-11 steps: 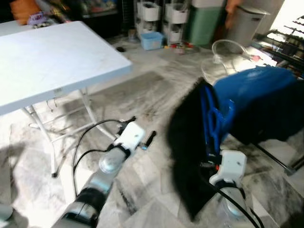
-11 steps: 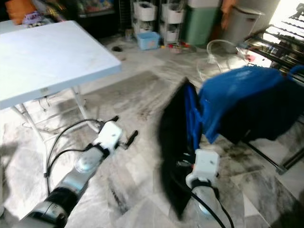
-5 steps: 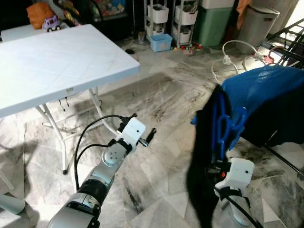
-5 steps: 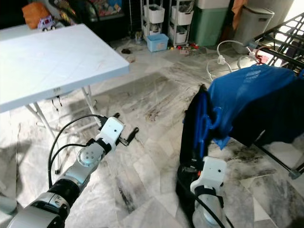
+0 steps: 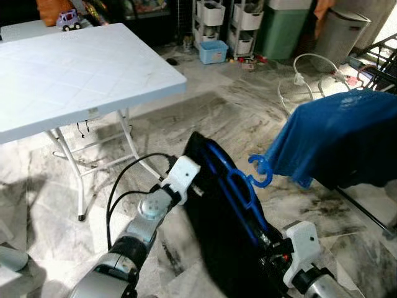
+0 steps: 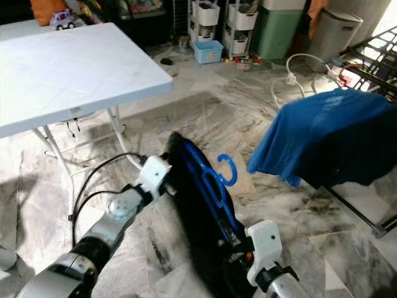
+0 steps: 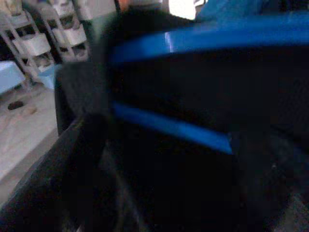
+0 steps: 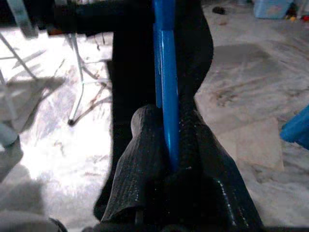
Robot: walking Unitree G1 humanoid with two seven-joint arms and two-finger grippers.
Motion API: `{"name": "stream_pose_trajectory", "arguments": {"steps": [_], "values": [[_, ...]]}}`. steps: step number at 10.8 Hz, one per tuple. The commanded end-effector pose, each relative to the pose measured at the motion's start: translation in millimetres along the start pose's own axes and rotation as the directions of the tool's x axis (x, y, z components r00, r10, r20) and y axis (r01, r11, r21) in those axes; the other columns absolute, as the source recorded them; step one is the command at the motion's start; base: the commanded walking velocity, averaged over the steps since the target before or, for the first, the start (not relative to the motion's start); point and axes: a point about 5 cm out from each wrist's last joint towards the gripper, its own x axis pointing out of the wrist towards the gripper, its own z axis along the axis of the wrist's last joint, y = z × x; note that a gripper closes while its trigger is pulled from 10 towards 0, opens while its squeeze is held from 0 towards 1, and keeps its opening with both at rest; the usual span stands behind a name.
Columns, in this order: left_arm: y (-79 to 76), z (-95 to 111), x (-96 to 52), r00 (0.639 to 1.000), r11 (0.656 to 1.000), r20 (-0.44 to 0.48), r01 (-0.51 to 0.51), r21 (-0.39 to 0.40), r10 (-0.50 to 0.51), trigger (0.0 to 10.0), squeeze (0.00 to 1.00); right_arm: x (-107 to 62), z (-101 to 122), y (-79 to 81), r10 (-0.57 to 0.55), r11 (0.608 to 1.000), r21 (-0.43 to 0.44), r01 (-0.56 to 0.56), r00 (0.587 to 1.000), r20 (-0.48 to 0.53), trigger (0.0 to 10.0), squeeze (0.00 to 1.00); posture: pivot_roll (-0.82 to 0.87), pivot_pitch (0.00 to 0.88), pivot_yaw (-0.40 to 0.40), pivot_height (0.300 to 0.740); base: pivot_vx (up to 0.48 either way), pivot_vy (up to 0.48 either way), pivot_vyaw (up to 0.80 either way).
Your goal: Hang hanger
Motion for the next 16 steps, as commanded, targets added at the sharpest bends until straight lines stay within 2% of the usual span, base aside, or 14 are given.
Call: {"name": "stream_pose_trajectory", "arguments": {"steps": [1, 3, 4, 5, 8, 10, 11, 12, 13, 14, 16], "values": [[0.4, 2.6, 1.7, 1.0, 1.0, 0.009, 0.017, 0.019, -0.017, 10.0, 0.0, 0.6, 12.0, -0.9, 0.019, 1.0, -0.023, -0.018, 0.999, 0.042, 10.0, 0.0, 0.03, 0.034, -0.065, 0.74, 0.0, 0.0, 0.0], [6.5, -0.4, 0.3, 0.999, 0.999, -0.013, -0.035, 0.031, 0.035, 10.0, 0.0, -4.4, 24.4, 11.0, 0.112, 0.994, -0.016, -0.111, 0.993, 0.035, 10.0, 0.0, 0.03, 0.036, -0.065, 0.74, 0.0, 0.0, 0.0], [9.6, -1.1, 0.3, 0.998, 0.998, -0.025, -0.05, 0.041, 0.051, 10.0, 0.0, -9.3, 25.9, 7.6, 0.101, 0.994, -0.036, -0.101, 0.995, 0.019, 10.0, 0.0, 0.02, 0.036, -0.063, 0.74, 0.0, 0.0, 0.0], [10.7, -1.4, 0.2, 0.998, 0.998, -0.032, -0.049, 0.049, 0.05, 10.0, 0.0, -13.3, 27.7, -0.4, 0.073, 0.996, -0.056, -0.073, 0.997, 0.012, 10.0, 0.0, 0.02, 0.037, -0.061, 0.74, 0.0, 0.0, 0.0], [8.7, -3.7, -3.4, 0.998, 0.994, -0.02, -0.055, 0.098, 0.057, 10.0, 0.0, -9.1, 51.3, -18.9, -0.036, 0.994, -0.099, 0.046, 0.994, 0.099, 10.0, 0.0, 0.02, 0.041, -0.059, 0.74, 0.0, 0.0, 0.0], [0.8, -0.9, 0.2, 1.0, 0.996, -0.002, -0.017, 0.09, 0.017, 10.0, 0.0, -2.9, 59.0, -21.9, -0.083, 0.989, -0.113, 0.098, 0.988, 0.127, 10.0, 0.0, 0.02, 0.048, -0.062, 0.74, 0.0, 0.0, 0.0], [-11.4, -0.3, 1.3, 0.998, 0.997, 0.02, 0.062, 0.05, -0.064, 10.0, 0.0, 3.7, 62.1, -25.9, -0.145, 0.977, -0.132, 0.165, 0.978, 0.148, 10.0, 0.0, 0.01, 0.051, -0.064, 0.74, 0.0, 0.0, 0.0], [-14.2, -0.5, 0.9, 0.997, 0.996, 0.026, 0.074, 0.051, -0.075, 10.0, 0.0, 7.3, 64.7, -27.9, -0.179, 0.972, -0.121, 0.2, 0.97, 0.167, 10.0, 0.0, 0.01, 0.051, -0.064, 0.74, 0.0, 0.0, 0.0], [-15.4, -0.2, 0.4, 0.997, 0.996, 0.037, 0.067, 0.053, -0.069, 10.0, 0.0, 12.8, 67.6, -26.0, -0.19, 0.97, -0.118, 0.214, 0.964, 0.184, 10.0, 0.0, 0.01, 0.051, -0.069, 0.74, 0.0, 0.0, 0.0], [-8.5, 7.9, 2.3, 0.996, 0.999, 0.088, -0.012, 0.038, 0.008, 10.0, 0.0, 22.5, 61.5, -14.9, -0.16, 0.974, -0.134, 0.182, 0.975, 0.157, 10.0, 0.0, 0.02, 0.05, -0.072, 0.74, 0.0, 0.0, 0.0], [4.2, -0.1, -0.5, 0.997, 0.991, 0.011, -0.076, 0.108, 0.076, 10.0, 0.0, 18.3, 54.2, -3.0, -0.085, 0.99, -0.1, 0.097, 0.989, 0.121, 10.0, 0.0, 0.03, 0.05, -0.072, 0.74, 0.0, 0.0, 0.0]]}}
